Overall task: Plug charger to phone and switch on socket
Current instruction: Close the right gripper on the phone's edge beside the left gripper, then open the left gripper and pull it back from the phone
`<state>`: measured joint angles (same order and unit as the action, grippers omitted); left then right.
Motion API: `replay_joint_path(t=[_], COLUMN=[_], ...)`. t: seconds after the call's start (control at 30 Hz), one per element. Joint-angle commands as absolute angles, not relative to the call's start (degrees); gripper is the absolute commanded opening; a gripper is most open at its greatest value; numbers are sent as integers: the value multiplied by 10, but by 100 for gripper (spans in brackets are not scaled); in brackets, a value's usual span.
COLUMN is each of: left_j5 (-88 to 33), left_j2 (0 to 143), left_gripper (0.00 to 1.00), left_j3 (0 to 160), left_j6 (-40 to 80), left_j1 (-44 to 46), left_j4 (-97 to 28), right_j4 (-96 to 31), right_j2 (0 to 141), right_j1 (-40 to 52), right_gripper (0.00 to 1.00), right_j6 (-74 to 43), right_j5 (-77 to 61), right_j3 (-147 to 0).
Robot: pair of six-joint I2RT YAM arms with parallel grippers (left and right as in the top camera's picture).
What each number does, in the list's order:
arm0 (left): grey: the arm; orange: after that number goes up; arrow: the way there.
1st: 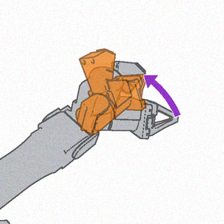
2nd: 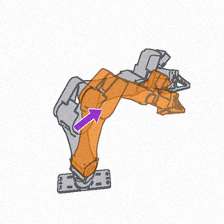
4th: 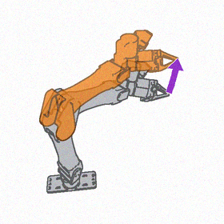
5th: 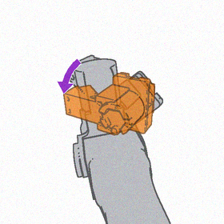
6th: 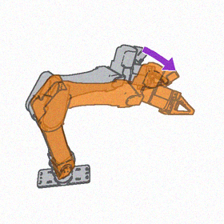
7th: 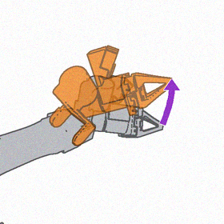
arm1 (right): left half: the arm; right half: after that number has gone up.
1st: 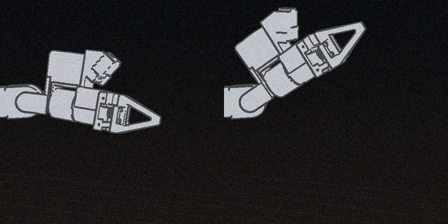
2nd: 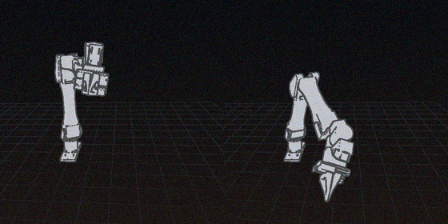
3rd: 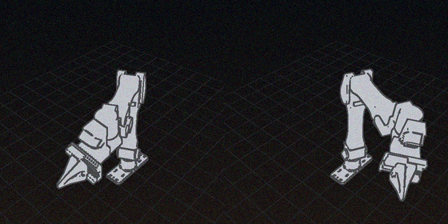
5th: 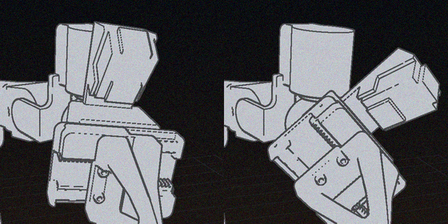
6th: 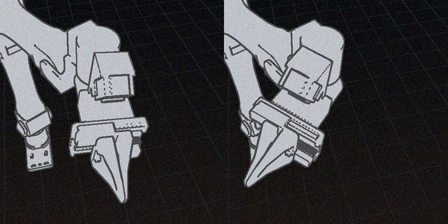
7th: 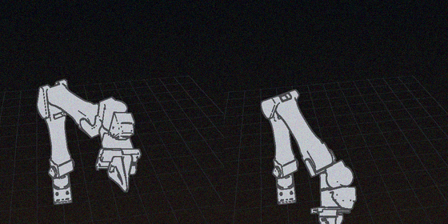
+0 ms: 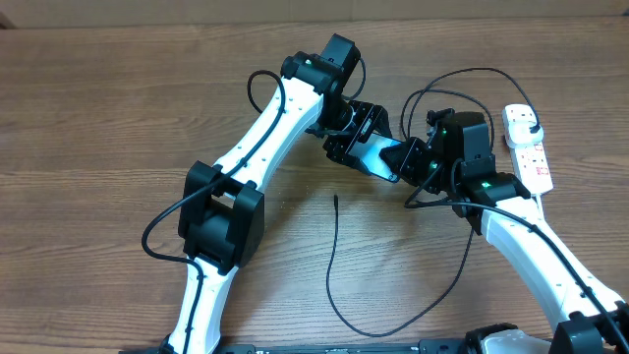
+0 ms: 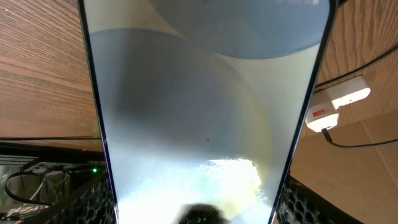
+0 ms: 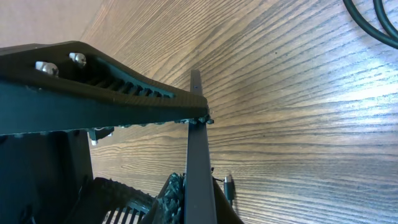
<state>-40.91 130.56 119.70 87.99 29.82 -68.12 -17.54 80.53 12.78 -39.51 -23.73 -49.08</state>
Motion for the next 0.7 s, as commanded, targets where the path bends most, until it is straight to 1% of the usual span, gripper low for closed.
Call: replay_joint_path(t=[0.0, 0.07, 0.23, 0.3, 0.33, 0.4, 0.67], left_j5=[-431, -430, -429, -428, -426, -418, -414], left_j2=[1307, 1307, 1307, 1307, 1307, 1307, 1307], left_gripper=[9, 16, 47, 66, 80, 100, 99], left_j3=[1214, 1214, 1214, 1214, 1214, 1214, 1214], left_j6=[888, 887, 887, 887, 886, 884, 877], left_j1=[303, 303, 303, 303, 303, 303, 300], left_j4=[-683, -683, -683, -683, -683, -683, -685], right_j4=[-171, -171, -171, -171, -172, -173, -182], right_j2=[805, 805, 805, 805, 805, 805, 805], right_j1=[131, 131, 131, 131, 131, 131, 131], right_gripper=[4, 4, 4, 4, 4, 4, 4], right_j6=[-377, -377, -377, -377, -377, -377, -377], right_j5=[-244, -244, -244, -244, -244, -240, -229], right_j3=[-506, -506, -506, -506, -506, -506, -506])
